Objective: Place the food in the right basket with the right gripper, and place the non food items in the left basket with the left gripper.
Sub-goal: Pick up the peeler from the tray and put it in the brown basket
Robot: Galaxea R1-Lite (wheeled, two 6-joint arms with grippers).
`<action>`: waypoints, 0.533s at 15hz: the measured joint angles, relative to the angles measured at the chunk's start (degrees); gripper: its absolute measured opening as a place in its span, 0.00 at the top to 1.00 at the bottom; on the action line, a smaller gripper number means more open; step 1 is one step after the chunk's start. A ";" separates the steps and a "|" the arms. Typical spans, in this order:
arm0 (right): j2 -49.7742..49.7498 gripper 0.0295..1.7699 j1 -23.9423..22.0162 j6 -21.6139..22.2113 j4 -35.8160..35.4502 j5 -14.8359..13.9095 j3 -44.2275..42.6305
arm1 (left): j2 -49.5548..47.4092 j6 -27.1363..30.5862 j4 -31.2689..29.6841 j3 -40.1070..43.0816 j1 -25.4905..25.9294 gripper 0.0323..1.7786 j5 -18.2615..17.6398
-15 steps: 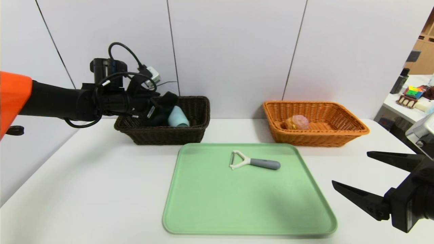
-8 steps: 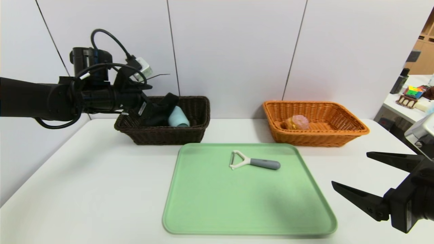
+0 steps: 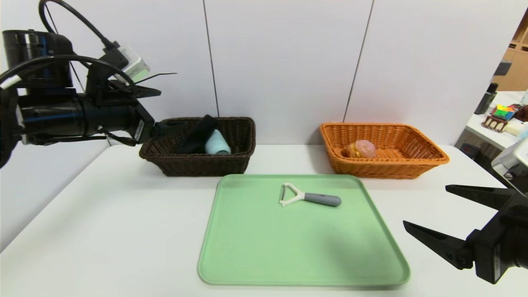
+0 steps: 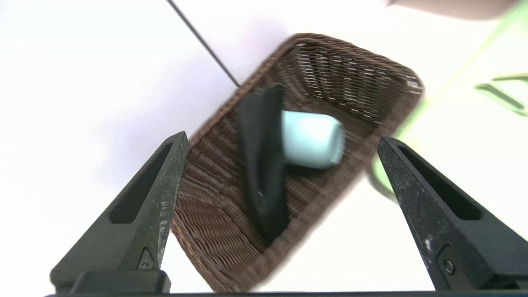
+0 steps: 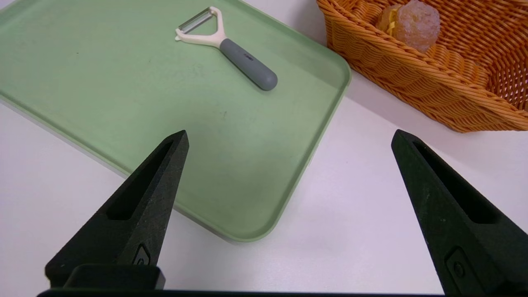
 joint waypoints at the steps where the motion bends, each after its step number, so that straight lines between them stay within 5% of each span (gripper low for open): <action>1: 0.00 0.04 0.00 -0.01 0.00 0.02 -0.01 | -2.65 0.17 0.71 2.58 -0.99 0.08 -0.44; 8: -0.22 0.04 1.46 0.22 -0.05 -0.26 -0.12 | -11.03 8.41 4.16 14.54 -14.58 0.06 -0.96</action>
